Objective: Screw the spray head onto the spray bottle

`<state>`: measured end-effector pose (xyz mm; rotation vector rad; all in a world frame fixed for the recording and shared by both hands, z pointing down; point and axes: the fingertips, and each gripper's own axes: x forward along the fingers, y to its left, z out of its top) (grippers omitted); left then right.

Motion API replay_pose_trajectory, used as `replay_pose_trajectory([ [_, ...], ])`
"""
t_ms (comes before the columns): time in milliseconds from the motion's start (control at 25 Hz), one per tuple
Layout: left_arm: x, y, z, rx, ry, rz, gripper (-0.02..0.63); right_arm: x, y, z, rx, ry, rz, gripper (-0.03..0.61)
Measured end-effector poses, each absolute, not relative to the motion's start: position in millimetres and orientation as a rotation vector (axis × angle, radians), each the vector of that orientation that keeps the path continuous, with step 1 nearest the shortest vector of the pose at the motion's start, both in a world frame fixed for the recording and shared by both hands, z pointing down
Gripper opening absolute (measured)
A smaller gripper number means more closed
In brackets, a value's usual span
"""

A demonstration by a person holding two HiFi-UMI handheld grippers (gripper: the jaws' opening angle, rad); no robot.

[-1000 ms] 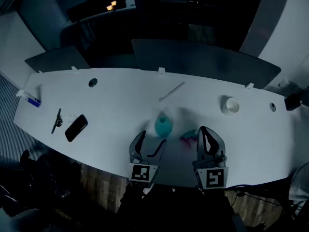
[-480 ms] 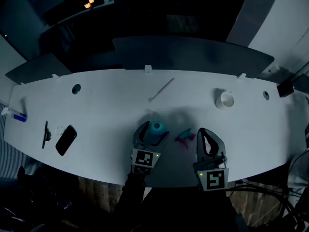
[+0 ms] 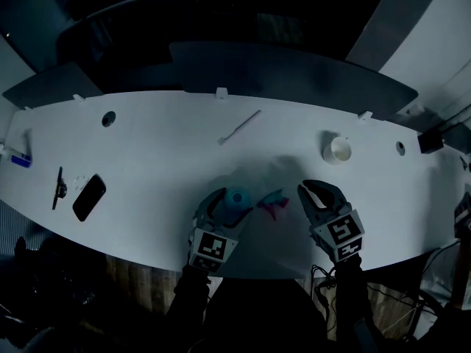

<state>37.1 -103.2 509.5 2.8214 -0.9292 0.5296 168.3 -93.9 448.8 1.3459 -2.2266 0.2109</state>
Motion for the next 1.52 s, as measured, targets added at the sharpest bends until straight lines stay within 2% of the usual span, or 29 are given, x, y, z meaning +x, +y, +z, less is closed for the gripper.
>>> replay_pose_trajectory([
  [80, 39.0, -93.2, 509.9, 2.824, -0.907, 0.533, 0.347, 163.6, -93.0, 472.2, 1.062, -2.208, 0.338, 0.091],
  [120, 39.7, -89.5, 510.2, 2.825, -0.900, 0.533, 0.347, 159.3, -90.8, 483.2, 0.927, -2.190, 0.406, 0.103],
  [320, 40.7, -81.6, 510.6, 2.814, -0.920, 0.543, 0.348, 146.6, -79.5, 527.5, 0.526, -1.987, 0.689, 0.103],
  [720, 40.9, -82.1, 509.9, 2.789, -0.994, 0.512, 0.348, 134.8, -72.3, 567.7, 0.372, -1.803, 0.863, 0.106],
  [1200, 41.3, -83.8, 509.8, 2.780, -1.005, 0.512, 0.348, 125.9, -62.2, 581.9, 0.302, -1.733, 0.891, 0.127],
  [1360, 40.1, -83.5, 510.2, 2.782, -1.006, 0.504, 0.348, 126.4, -92.6, 542.9, 0.513, -1.971, 0.869, 0.127],
  [1520, 39.0, -83.4, 511.5, 2.787, -1.015, 0.498, 0.348, 113.9, -136.8, 421.3, 0.827, -2.517, 0.722, 0.127],
])
